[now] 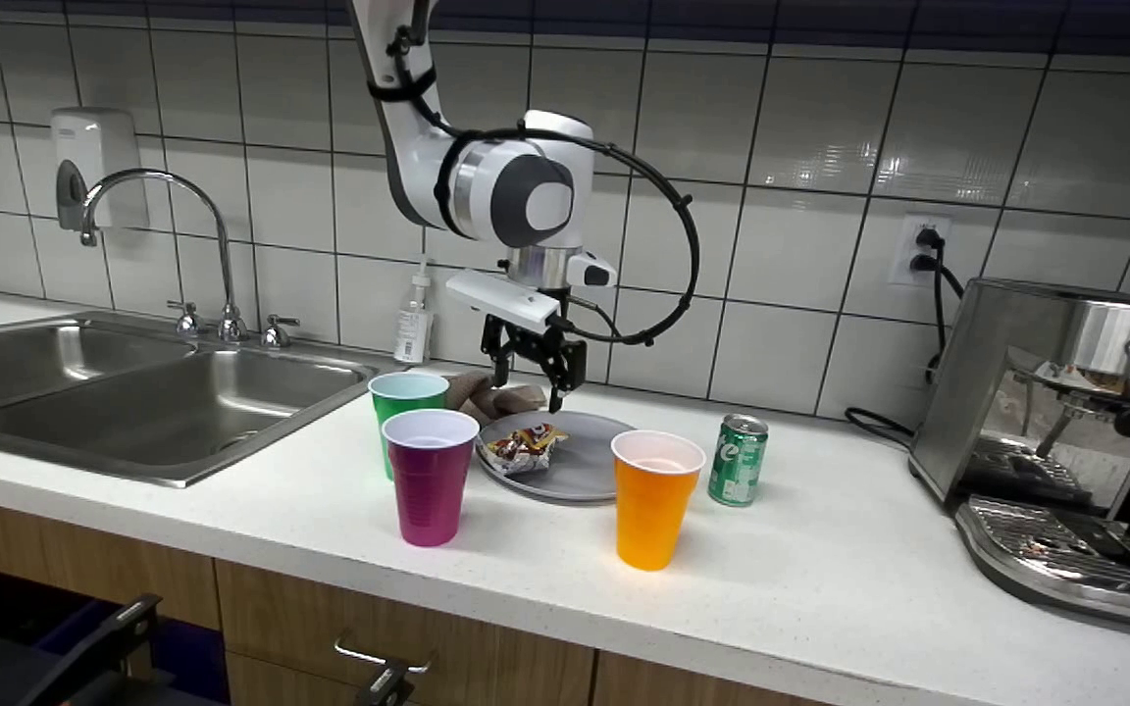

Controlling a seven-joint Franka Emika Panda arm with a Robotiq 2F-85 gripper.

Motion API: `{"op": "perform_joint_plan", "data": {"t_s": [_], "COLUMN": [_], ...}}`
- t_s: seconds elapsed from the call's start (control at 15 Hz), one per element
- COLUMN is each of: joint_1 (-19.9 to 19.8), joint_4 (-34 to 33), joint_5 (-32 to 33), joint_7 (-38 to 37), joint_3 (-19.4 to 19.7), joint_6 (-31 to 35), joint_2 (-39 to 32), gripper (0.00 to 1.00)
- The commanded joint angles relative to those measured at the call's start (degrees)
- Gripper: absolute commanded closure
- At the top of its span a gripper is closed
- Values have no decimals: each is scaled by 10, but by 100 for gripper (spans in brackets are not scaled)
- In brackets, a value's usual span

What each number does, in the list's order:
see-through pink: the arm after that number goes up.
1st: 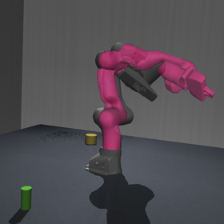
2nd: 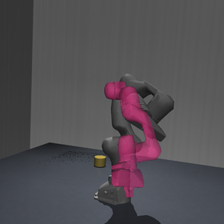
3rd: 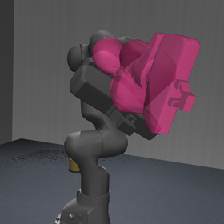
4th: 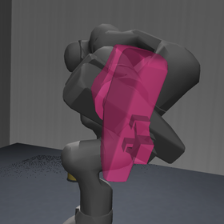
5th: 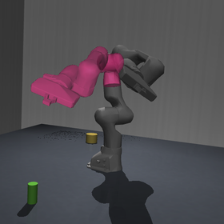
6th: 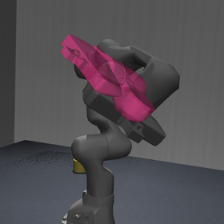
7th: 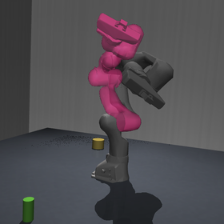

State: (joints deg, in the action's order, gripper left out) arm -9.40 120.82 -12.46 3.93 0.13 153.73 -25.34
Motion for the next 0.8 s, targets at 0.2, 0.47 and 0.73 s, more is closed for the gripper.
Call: {"op": "perform_joint_plan", "data": {"t_s": [0.2,0.47,0.73], "joint_1": [20,25,30], "joint_4": [32,34,34], "joint_5": [39,43,45], "joint_7": [-17,-20,-29], "joint_3": [21,23,27], "joint_6": [-3,-3,0], "joint_2": [21,15,8], "gripper": [0,0,0]}}
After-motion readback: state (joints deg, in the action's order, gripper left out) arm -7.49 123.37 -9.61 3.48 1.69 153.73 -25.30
